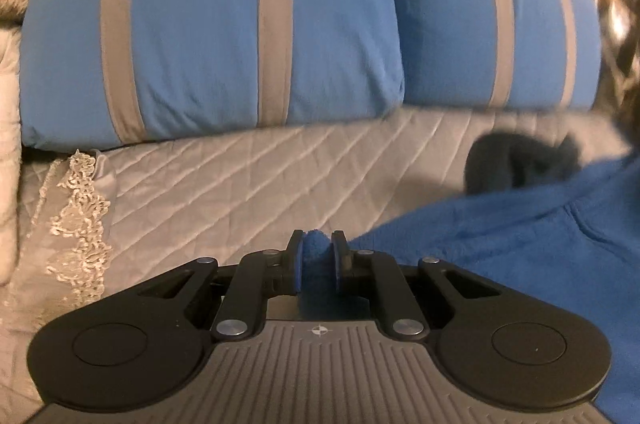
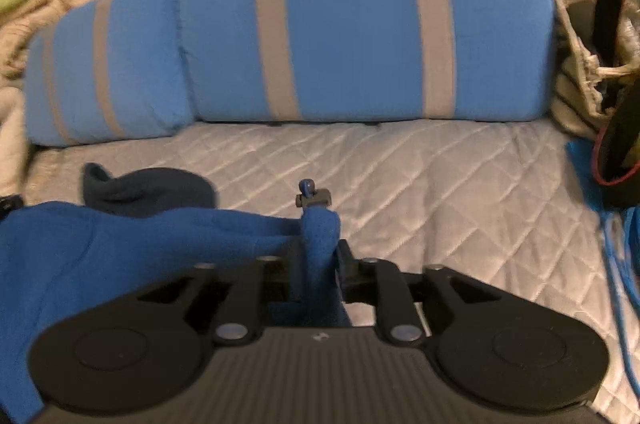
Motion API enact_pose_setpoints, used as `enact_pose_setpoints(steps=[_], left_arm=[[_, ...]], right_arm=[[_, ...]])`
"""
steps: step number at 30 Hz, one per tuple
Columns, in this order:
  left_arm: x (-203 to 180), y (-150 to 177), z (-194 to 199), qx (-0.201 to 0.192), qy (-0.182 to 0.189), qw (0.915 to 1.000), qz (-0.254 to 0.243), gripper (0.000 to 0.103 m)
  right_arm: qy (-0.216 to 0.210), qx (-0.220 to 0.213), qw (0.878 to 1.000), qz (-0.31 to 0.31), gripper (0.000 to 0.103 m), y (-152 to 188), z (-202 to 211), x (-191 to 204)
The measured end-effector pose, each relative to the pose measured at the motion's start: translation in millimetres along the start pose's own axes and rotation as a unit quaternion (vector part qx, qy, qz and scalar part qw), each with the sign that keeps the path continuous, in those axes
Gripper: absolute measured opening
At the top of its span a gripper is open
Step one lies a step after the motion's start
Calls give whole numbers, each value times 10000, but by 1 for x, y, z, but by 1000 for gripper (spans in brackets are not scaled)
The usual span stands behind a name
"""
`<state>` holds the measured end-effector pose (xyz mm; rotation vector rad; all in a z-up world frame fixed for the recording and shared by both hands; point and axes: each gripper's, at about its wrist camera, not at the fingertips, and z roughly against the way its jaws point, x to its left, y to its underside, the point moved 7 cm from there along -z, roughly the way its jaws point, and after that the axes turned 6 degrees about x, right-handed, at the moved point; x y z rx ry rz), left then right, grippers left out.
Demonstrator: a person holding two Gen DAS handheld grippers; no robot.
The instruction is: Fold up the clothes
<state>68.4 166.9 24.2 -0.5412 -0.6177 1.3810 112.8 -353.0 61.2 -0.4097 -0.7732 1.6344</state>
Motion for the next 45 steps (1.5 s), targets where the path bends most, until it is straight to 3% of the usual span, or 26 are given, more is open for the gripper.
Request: enact_pose_setpoints(steps=[2, 6, 11, 15, 20, 24, 26, 28, 33, 36, 41, 45], left_arm=[[-1, 0, -5, 24, -27, 10000, 1, 14], [3, -1, -6, -4, -6, 9999, 136, 15], [0, -2, -6, -44, -88, 9999, 67, 16], [1, -2, -5, -95, -51, 9999, 74, 17], [3, 0, -8, -69, 21, 9999, 95, 16], [3, 0, -9, -61, 46, 9999, 104, 16], [2, 0, -10, -63, 46, 9999, 105, 16], [1, 0, -11, -56, 35, 9999, 95, 16], [1, 1, -10, -59, 15, 9998, 190, 17], [2, 3, -9, -76, 26, 9996, 273, 17], [6, 5, -9, -120, 188, 9986, 489, 17], [15, 10, -15, -107, 545, 9951, 813, 23]], right_arm=[[-136, -307, 9994, 0, 75, -7, 7, 12], [-472, -444, 9941, 871, 79, -14, 7, 74], [-906, 148, 9867, 1342, 79, -16, -34, 149], [-1084, 836, 9830, 1226, 80, -21, -81, 192], [-554, 1181, 9854, 1093, 85, -32, -148, 223], [-186, 1538, 9861, 601, 88, -34, -202, 222], [-60, 1411, 9886, 530, 96, -36, -214, 221], [-57, 1221, 9910, 545, 98, -42, -215, 220], [-351, 879, 9950, 322, 101, -61, -180, 210], [-295, 681, 9967, 317, 103, -72, -145, 196], [-62, 368, 9984, 419, 103, -73, -87, 149], [-355, 230, 9990, -148, 103, -57, -56, 89]])
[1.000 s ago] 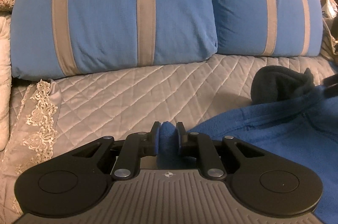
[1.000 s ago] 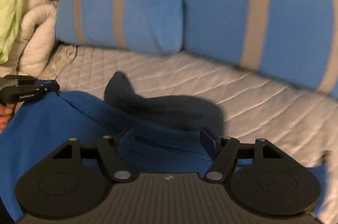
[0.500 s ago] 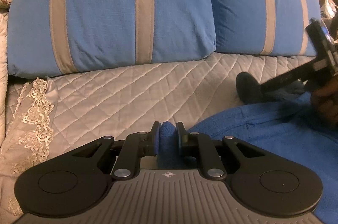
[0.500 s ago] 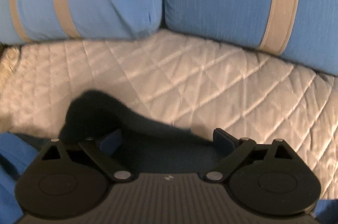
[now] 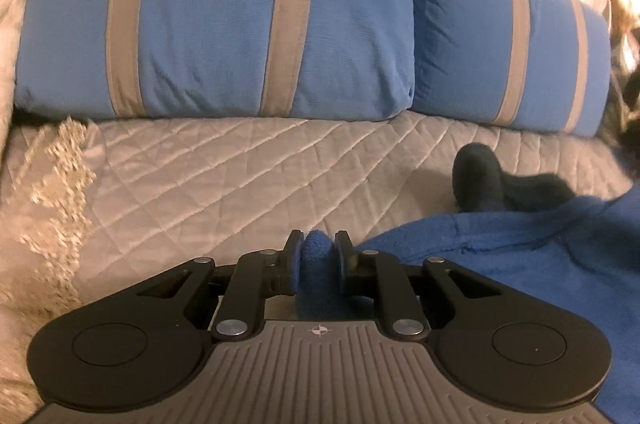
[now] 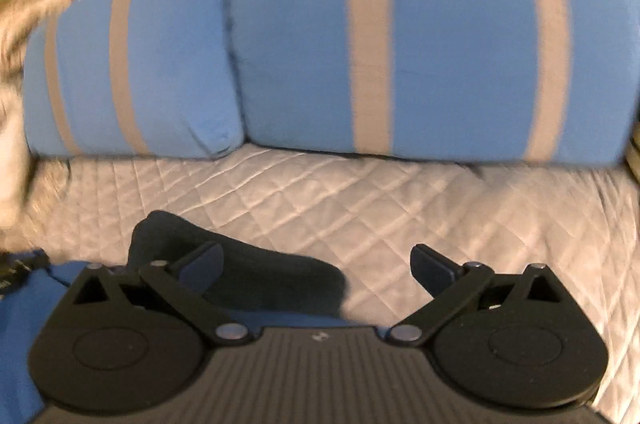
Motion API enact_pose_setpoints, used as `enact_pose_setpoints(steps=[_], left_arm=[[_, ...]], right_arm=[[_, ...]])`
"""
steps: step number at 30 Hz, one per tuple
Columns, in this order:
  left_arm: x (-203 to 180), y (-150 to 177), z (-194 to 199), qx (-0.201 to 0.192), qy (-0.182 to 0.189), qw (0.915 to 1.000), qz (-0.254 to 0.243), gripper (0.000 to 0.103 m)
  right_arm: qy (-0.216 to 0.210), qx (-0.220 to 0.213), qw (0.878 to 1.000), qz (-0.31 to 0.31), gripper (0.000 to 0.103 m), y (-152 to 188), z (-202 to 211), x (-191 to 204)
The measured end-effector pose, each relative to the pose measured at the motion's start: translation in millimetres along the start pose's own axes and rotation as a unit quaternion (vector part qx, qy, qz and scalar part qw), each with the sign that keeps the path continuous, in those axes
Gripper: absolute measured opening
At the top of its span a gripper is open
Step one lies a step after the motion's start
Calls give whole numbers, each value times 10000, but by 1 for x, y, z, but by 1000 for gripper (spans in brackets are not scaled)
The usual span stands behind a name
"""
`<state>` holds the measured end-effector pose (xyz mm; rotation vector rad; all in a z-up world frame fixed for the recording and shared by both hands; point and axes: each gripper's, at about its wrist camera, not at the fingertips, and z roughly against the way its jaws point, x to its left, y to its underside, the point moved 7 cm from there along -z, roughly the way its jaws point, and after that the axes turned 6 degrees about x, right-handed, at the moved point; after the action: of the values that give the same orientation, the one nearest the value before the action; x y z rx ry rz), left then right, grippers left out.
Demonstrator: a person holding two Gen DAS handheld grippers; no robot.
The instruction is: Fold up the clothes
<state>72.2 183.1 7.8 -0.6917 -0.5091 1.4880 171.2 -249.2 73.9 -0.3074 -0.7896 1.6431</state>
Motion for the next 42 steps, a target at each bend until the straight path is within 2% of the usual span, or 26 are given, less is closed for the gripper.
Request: enact_pose_setpoints(steps=[2, 3, 5, 8, 11, 16, 19, 20, 21, 22, 23, 26, 28, 38, 40, 42], left_arm=[[8, 2, -4, 111, 192, 9994, 256, 46], [14, 4, -6, 187, 321, 9981, 488, 52], [24, 9, -8, 379, 787, 9910, 1010, 54], [37, 16, -12, 667, 1477, 9729, 1651, 55], [41, 19, -10, 644, 1646, 9679, 1789, 53], [24, 17, -5, 546, 1600, 9750, 1439, 52], [18, 14, -6, 475, 1393, 9799, 1350, 41], [17, 13, -6, 460, 1310, 9811, 1345, 34], [17, 13, -5, 454, 1219, 9821, 1362, 27], [17, 12, -4, 450, 1124, 9829, 1386, 23], [15, 9, 2, 326, 1101, 9842, 1351, 20], [9, -1, 26, -161, 1099, 9867, 1184, 18], [7, -8, 43, -485, 1096, 9867, 1101, 18], [-3, -50, 80, -1512, 1090, 9782, 916, 18], [-3, -58, 76, -1609, 969, 9782, 881, 18], [-6, -61, 55, -1411, 626, 9852, 747, 18]], right_arm=[[34, -61, 9997, -213, 103, 9, 14, -32], [81, -118, 9995, -291, 103, 13, 21, -47], [127, -203, 9984, -509, 103, 21, 30, -76], [-96, -148, 9953, -952, 103, 34, 34, -109], [-622, 24, 9924, -1062, 103, 47, 34, -123], [-990, 31, 9920, -778, 103, 57, 34, -125], [-1157, 81, 9890, -922, 102, 63, 26, -125], [-1179, 111, 9879, -1001, 96, 65, 22, -126], [-1197, 142, 9868, -1083, 88, 66, 18, -127], [-1237, 145, 9846, -1228, 56, 67, 16, -129], [-1266, 174, 9811, -1453, 13, 68, 15, -130], [-1336, -95, 9780, -1601, 11, 60, 32, -124], [-1327, -396, 9804, -1404, 11, 50, 51, -116], [-1158, -1408, 9767, -1132, 10, 17, 93, -106], [-1104, -1520, 9760, -1097, 10, 9, 94, -106], [-1039, -1523, 9764, -1126, 10, 2, 88, -109]])
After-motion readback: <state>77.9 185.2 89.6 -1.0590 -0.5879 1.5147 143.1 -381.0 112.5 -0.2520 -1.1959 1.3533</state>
